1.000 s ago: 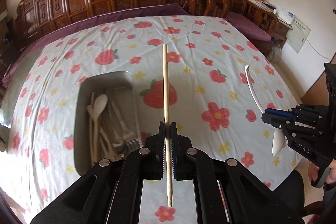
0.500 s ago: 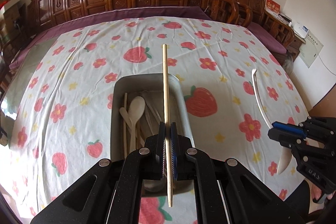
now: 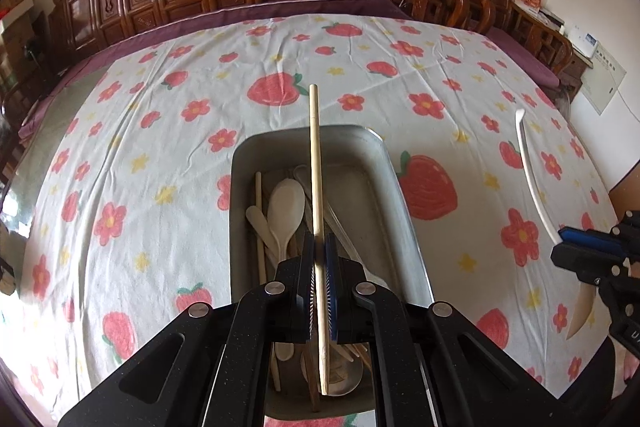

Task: Organize utensils
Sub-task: 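Carry the chopstick in the left tool over the steel tray, then drop the chopstick into the tray with the left tool while the right tool carries the ladle over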

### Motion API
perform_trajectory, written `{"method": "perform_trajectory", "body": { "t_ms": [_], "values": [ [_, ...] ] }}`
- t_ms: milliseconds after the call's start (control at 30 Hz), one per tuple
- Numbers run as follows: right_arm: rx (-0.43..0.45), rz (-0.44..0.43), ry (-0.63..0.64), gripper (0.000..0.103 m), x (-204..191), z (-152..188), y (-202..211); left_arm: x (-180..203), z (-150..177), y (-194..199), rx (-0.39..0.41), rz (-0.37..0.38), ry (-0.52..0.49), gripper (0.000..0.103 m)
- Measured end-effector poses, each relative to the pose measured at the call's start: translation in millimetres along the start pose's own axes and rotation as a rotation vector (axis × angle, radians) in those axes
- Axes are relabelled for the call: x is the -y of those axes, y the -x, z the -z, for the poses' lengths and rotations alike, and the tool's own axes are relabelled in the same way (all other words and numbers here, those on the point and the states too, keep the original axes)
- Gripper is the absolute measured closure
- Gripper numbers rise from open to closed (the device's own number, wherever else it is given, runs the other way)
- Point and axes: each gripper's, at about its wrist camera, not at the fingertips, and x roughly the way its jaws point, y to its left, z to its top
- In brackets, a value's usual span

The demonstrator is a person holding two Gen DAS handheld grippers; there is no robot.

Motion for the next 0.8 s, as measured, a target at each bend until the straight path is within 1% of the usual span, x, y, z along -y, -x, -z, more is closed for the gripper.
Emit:
{"method": "perform_trajectory", "body": {
  "t_ms": [133, 300, 467, 500, 533, 600, 800],
  "values": [
    [0.001, 0.004, 0.0, 0.092, -2, -2, -4, 5, 6, -9, -0.021, 0.0, -0.02, 0.099],
    [-0.005, 0.002, 0.006, 0.092, -7, -4, -7, 5, 12, -11, -0.032, 0.027, -0.009, 0.098],
    [-0.002, -0.003, 0.013, 0.092, -14, -10, -9, 0, 14, 6, 0.003, 0.04, 0.001, 0.098],
    [0.0, -0.005, 0.014, 0.092, -15, -12, -10, -3, 15, 11, 0.014, 0.044, 0.007, 0.096],
    [0.001, -0.008, 0.015, 0.092, -18, -14, -11, -5, 16, 15, 0.021, 0.044, 0.008, 0.09],
    [0.001, -0.018, 0.016, 0.092, -23, -20, -14, -11, 18, 25, 0.041, 0.031, 0.008, 0.085],
    [0.006, -0.067, 0.009, 0.092, -46, -43, -30, -39, 21, 50, 0.085, 0.013, 0.036, 0.085]
  ]
}}
